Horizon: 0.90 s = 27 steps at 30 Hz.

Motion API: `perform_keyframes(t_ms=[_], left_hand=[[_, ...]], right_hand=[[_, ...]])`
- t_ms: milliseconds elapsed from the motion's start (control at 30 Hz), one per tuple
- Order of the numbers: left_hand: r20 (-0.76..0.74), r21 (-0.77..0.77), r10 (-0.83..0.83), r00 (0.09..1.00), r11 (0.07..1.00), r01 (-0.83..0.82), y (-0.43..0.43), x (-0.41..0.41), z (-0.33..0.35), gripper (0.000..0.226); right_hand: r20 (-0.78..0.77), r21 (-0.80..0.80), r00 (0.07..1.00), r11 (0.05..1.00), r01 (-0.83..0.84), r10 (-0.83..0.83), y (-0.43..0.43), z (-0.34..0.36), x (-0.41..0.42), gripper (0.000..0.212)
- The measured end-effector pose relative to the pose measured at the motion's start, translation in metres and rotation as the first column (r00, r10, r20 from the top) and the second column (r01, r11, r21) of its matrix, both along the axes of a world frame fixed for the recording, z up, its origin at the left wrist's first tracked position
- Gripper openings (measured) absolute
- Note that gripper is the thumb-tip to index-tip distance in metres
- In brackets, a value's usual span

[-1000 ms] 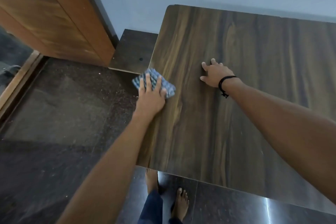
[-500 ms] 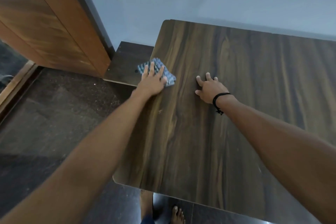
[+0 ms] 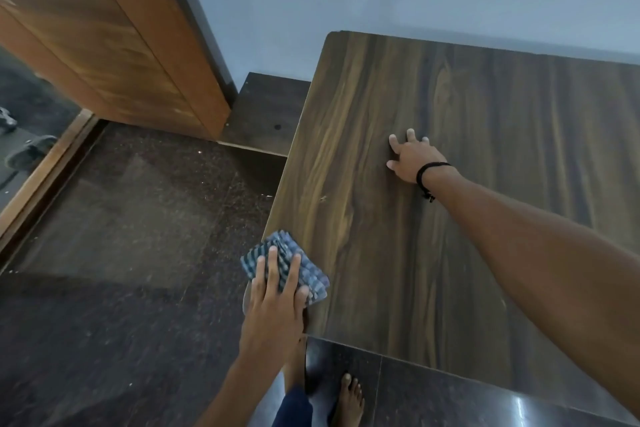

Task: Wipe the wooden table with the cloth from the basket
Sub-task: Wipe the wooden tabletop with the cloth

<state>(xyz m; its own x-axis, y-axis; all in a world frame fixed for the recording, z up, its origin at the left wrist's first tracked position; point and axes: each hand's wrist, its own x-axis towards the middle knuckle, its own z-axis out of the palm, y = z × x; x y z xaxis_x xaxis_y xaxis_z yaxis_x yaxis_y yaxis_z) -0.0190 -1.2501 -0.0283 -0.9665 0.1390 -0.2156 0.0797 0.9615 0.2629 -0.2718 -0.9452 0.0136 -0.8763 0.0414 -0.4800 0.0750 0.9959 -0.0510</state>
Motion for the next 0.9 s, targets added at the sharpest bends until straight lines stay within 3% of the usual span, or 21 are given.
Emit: perform_keyframes(t_ms=[100, 233, 333, 467, 533, 733, 800, 900], left_hand=[[0.038, -0.128, -0.118, 0.992, 0.984, 0.122, 0.003, -0.051, -0.009, 0.078], [0.056, -0.147, -0.094, 0.994, 0.984, 0.102, 0.011, -0.13, -0.007, 0.076], [-0.036, -0.131, -0.168, 0.985, 0.978, 0.162, -0.001, -0.075, -0.006, 0.069], [0.048, -0.026, -0.055, 0.997, 0.998, 0.056, -0.008, 0.038, -0.001, 0.072], [0.031, 0.055, 0.005, 0.999, 0.998, -0.007, 0.004, 0.062, 0.005, 0.065], [-0.051, 0.066, -0.025, 0.998, 0.997, 0.028, 0.032, 0.077, -0.001, 0.056], [-0.074, 0.069, -0.132, 0.989, 0.988, 0.137, 0.046, 0.059, 0.003, 0.055], [-0.024, 0.068, -0.417, 0.909, 0.906, 0.418, 0.08, 0.055, 0.008, 0.059]], right_hand=[[0.019, 0.034, 1.0, 0.999, 0.009, -0.01, -0.008, 0.011, 0.002, 0.067], [0.074, 0.106, 0.996, 0.993, -0.053, 0.045, -0.022, 0.029, 0.016, 0.075], [0.11, 0.119, 0.988, 0.986, -0.119, 0.106, -0.029, 0.035, 0.041, 0.08], [0.084, 0.123, 0.991, 0.986, -0.115, 0.105, -0.027, 0.027, 0.057, 0.079], [0.06, 0.121, 0.993, 0.987, -0.106, 0.1, -0.03, 0.026, 0.058, 0.077], [0.044, 0.086, 0.998, 0.995, -0.054, 0.051, -0.035, 0.023, 0.062, 0.073], [0.023, 0.078, 0.999, 0.996, -0.048, 0.046, -0.034, 0.019, 0.068, 0.068], [0.003, 0.061, 0.999, 0.997, -0.044, 0.044, -0.034, 0.015, 0.074, 0.066]])
